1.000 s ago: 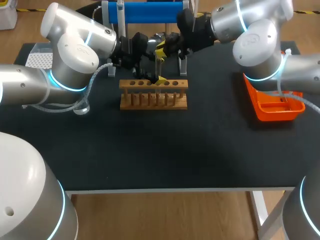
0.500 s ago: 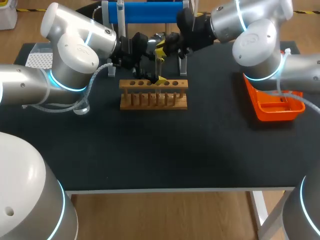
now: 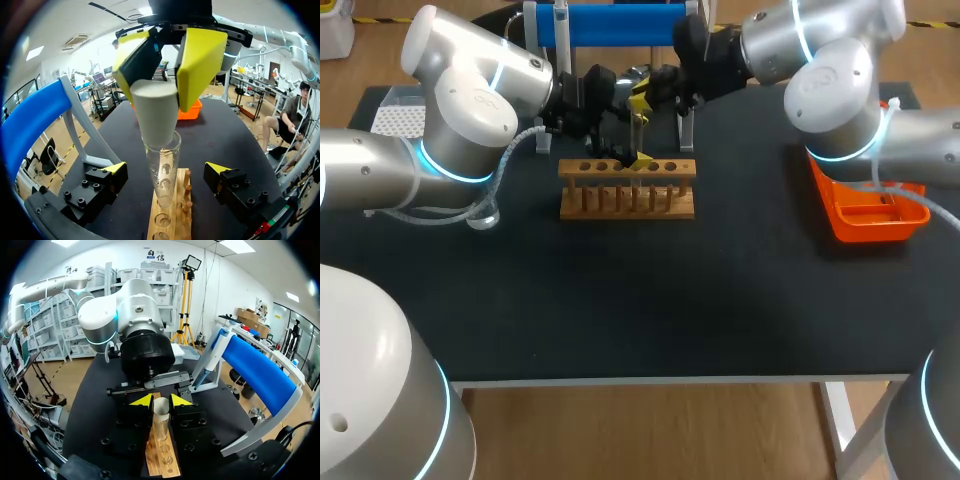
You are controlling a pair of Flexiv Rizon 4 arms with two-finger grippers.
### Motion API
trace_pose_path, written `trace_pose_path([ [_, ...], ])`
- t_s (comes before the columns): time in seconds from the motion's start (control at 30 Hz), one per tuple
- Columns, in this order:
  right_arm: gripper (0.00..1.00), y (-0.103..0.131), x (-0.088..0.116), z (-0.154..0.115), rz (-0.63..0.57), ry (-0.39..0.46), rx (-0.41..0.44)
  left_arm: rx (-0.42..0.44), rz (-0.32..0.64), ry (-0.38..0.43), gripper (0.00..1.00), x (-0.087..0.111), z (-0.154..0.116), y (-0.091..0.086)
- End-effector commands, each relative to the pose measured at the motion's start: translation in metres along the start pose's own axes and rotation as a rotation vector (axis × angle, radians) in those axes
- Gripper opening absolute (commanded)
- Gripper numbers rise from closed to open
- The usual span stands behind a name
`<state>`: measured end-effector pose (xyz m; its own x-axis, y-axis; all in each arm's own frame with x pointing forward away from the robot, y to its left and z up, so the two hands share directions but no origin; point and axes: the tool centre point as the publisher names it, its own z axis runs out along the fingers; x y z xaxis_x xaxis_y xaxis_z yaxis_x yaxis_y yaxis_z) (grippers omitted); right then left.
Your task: Invert the test tube, pick up the pipette, mount the tip to pipette, aspirate from beaker and dispense into the tube, eject the tip, return the pipette, and cap with the stopper.
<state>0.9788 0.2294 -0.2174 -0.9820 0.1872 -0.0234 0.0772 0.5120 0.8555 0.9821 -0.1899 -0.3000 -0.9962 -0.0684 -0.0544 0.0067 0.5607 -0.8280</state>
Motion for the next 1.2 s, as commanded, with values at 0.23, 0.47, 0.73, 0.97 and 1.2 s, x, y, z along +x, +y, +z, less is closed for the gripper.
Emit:
trace_pose_path([
  [0.23, 0.0, -0.004, -0.001, 0.005, 0.0, -0.002, 0.013, 0.0, 0.001, 0.001, 1.0, -0.001, 0.0, 0.0],
  [0.47, 0.0, -0.008, -0.001, 0.005, 0.002, -0.003, 0.021, 0.0, 0.001, 0.001, 1.0, -0.001, 0.0, 0.0],
  [0.73, 0.0, -0.013, 0.001, 0.006, -0.001, -0.005, 0.034, 0.0, 0.001, 0.001, 1.0, -0.001, 0.0, 0.0],
  [0.97, 0.0, -0.017, 0.002, 0.007, -0.006, -0.007, 0.045, 0.0, 0.001, 0.001, 1.0, -0.001, 0.0, 0.0],
  [1.2, 1.0, -0.017, -0.001, 0.004, 0.005, -0.024, 0.021, 0.0, 0.001, 0.001, 1.0, -0.001, 0.0, 0.0],
])
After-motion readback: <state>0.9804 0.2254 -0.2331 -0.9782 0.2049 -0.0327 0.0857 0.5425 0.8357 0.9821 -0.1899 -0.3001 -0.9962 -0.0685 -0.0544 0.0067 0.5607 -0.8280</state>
